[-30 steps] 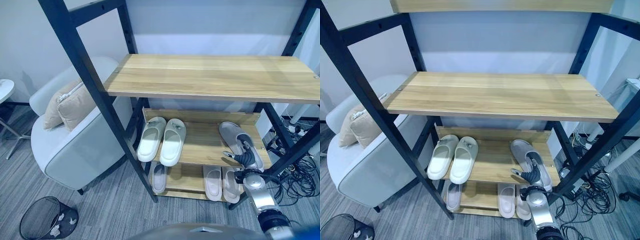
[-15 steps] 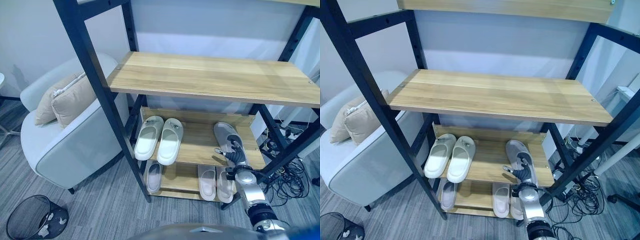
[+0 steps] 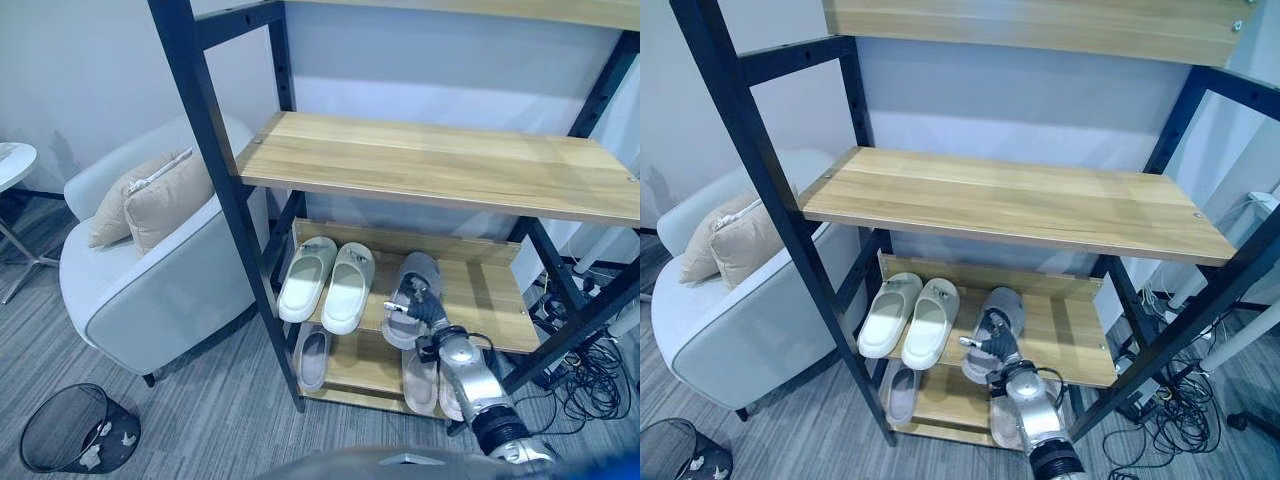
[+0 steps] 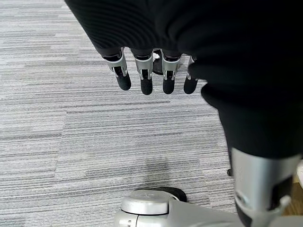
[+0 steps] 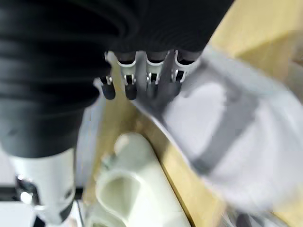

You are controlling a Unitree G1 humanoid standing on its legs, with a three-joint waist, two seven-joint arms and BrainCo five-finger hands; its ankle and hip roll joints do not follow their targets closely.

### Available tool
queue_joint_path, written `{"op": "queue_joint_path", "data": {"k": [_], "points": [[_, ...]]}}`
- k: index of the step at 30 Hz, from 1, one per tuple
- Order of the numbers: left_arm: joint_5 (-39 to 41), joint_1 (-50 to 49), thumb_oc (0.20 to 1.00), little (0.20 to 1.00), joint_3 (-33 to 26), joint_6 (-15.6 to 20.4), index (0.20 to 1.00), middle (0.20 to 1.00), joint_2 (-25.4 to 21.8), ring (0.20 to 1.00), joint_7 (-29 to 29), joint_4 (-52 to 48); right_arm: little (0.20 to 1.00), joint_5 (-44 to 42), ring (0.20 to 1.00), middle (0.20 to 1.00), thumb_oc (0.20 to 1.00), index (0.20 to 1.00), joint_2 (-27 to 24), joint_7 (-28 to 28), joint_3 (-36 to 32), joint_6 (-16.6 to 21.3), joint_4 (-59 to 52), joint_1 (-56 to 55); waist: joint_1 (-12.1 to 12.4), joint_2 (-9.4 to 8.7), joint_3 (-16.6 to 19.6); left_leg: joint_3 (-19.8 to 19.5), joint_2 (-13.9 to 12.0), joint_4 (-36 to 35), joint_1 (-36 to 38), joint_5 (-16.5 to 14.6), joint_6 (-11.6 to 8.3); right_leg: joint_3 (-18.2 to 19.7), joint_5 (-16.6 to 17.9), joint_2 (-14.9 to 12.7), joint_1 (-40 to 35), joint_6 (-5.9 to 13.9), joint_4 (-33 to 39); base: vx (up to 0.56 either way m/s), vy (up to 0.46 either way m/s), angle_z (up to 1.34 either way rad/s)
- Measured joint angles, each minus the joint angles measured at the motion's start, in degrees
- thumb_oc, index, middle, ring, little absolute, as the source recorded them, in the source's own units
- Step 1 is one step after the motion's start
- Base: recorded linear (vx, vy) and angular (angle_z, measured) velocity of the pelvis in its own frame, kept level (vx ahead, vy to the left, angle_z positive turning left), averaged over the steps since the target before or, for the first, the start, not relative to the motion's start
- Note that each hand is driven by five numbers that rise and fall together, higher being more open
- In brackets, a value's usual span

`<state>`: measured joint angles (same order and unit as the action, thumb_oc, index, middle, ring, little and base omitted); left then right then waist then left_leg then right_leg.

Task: Arrange the slippers neatly on the shoe rack.

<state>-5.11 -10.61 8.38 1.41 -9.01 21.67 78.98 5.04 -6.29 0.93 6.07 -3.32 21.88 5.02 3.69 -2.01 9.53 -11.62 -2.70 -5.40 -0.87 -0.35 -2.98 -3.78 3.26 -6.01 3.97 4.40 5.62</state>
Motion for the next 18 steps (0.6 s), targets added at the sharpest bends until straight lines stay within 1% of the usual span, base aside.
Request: {"op": "queue_joint_path", "data": {"k": [1,2,3,6,8,9,10,11,12,13,14,16,17,18], "points": [[0.0,0.0,1.0,1.0,-0.1,0.0,1.0,1.0,0.1,1.0,0.0,0.0,1.0,0.5,1.0,1.0,1.0,1.0,-0.8,0.6,-1.3,0.0,-1.9,-1.1,0.1,0.09,-0.1,0.0,0.0,0.0,0.0,0.0,0.01,0.0,0.0,0.0,0.0,0.02,0.0,0.0,0.0,0.0],[0.1,-0.1,1.0,1.0,-0.1,0.0,1.0,1.0,0.2,1.0,0.0,0.0,1.0,0.9,1.0,1.0,1.0,1.0,-1.6,2.5,-4.4,-0.1,-4.9,-2.9,0.1,0.33,-0.5,0.0,0.1,-0.1,0.0,0.0,0.05,0.0,0.0,-0.1,-0.1,0.07,0.0,0.0,0.0,0.0],[0.1,-0.3,1.0,1.0,-0.1,0.0,1.0,1.0,0.4,1.0,0.0,0.0,1.0,0.9,1.0,1.0,1.0,1.0,-1.5,4.5,-6.3,-0.1,-5.2,-3.0,-0.5,0.46,-0.6,0.1,0.1,-0.1,0.1,0.0,0.07,0.1,0.0,-0.1,-0.1,0.1,0.0,-0.01,0.0,-0.05],[0.1,-0.3,1.0,1.0,-0.1,0.0,1.0,1.0,1.0,1.0,0.1,-0.1,1.0,1.6,1.0,1.0,1.0,1.0,-3.1,6.0,-8.5,-0.7,-7.9,-3.3,-1.2,1.54,-1.8,0.3,0.1,-0.2,0.1,-0.1,0.09,0.3,0.0,-0.1,0.0,0.15,0.0,0.0,-0.001,-0.03],[0.1,-0.3,1.0,1.0,-0.1,0.0,1.0,1.0,1.3,1.0,0.0,0.0,1.0,3.2,1.0,1.0,1.0,1.0,-5.9,6.5,-7.6,-0.7,-7.1,-2.8,-1.0,1.8,-2.0,0.3,0.0,-0.1,0.2,-0.1,0.1,0.3,0.0,0.0,0.0,0.2,0.0,0.0,0.0,0.0],[0.1,-0.3,1.0,1.0,-0.1,0.0,1.0,1.0,1.4,1.0,0.0,0.0,1.0,5.6,1.0,1.0,1.0,1.0,-8.0,6.5,-6.4,-1.3,-5.8,-2.0,-0.8,1.92,-2.0,0.3,0.0,0.0,0.1,-0.1,0.11,0.3,0.0,0.0,0.0,0.19,0.0,0.0,0.0,0.0],[0.1,-0.2,1.0,1.0,-0.1,0.0,1.0,1.0,1.5,1.0,0.0,-0.1,1.0,10.0,1.0,1.0,1.0,1.0,-12.6,6.3,-3.6,-2.6,-3.8,-0.2,-0.8,1.97,-2.1,0.3,0.0,0.0,0.0,-0.1,0.11,0.3,0.0,0.0,0.1,0.21,0.0,0.0,0.0,0.0],[0.1,-0.1,1.0,1.0,-0.1,0.0,1.0,1.0,1.5,1.0,0.0,-0.2,1.0,12.3,1.0,1.0,1.0,1.0,-15.6,6.2,-2.9,-3.2,-3.3,0.4,-0.4,1.92,-2.2,0.2,0.0,0.0,0.0,-0.1,0.11,0.2,0.0,0.0,0.1,0.23,0.0,0.0,0.0,0.0],[0.1,-0.2,1.0,1.0,-0.1,0.0,1.0,1.0,1.4,1.0,0.0,-0.2,1.0,14.0,1.0,1.0,1.0,1.0,-16.9,6.2,-2.9,-3.8,-2.8,1.5,-0.3,1.89,-2.2,0.3,0.0,0.0,0.0,-0.1,0.11,0.2,0.0,0.0,0.1,0.22,0.0,0.0,0.0,0.0],[0.0,-0.4,1.0,1.0,0.1,-0.1,1.0,1.0,1.6,1.0,-0.1,0.2,1.0,17.0,1.0,1.0,1.0,1.0,-17.0,6.0,-2.1,-4.8,2.8,6.0,-0.8,1.97,-2.3,0.3,-0.1,0.0,0.0,-0.1,0.11,0.3,0.0,0.1,0.1,0.23,0.0,0.0,0.0,0.0],[0.0,-0.6,1.0,1.0,0.0,-0.1,1.0,1.0,1.7,1.0,0.0,0.6,1.0,18.5,1.0,1.0,1.0,1.0,-17.3,6.0,-1.1,-5.5,5.2,7.5,-0.7,1.79,-2.5,0.3,-0.1,0.0,0.0,-0.1,0.11,0.3,0.0,0.1,0.1,0.23,0.0,0.0,0.0,0.0],[0.0,-0.1,1.0,1.0,0.0,0.2,1.0,1.0,2.0,1.0,1.0,0.5,1.0,21.2,1.0,1.0,1.0,1.0,-17.4,5.7,2.2,-5.7,7.4,9.8,0.3,1.7,-3.4,0.3,0.0,0.0,-0.1,-0.1,0.11,0.3,0.0,0.0,0.2,0.23,0.0,0.0,0.0,0.0],[0.0,0.2,1.0,1.0,0.0,0.2,1.0,1.0,2.1,1.0,1.2,0.5,1.0,21.2,1.0,1.0,1.0,1.0,-17.2,5.6,4.1,-5.7,9.2,12.0,0.3,1.75,-3.8,0.3,0.0,0.0,-0.2,-0.1,0.11,0.3,0.0,0.0,0.4,0.23,0.0,0.0,0.0,0.0],[0.0,0.3,1.0,1.0,0.0,0.3,1.0,1.0,2.2,1.0,1.2,0.5,1.0,21.1,1.0,1.0,1.0,1.0,-17.0,5.6,4.5,-5.4,9.2,12.9,0.5,1.83,-4.1,0.3,0.0,0.0,-0.4,-0.1,0.11,0.2,0.0,0.0,0.5,0.23,0.0,0.0,0.0,0.0]]}}
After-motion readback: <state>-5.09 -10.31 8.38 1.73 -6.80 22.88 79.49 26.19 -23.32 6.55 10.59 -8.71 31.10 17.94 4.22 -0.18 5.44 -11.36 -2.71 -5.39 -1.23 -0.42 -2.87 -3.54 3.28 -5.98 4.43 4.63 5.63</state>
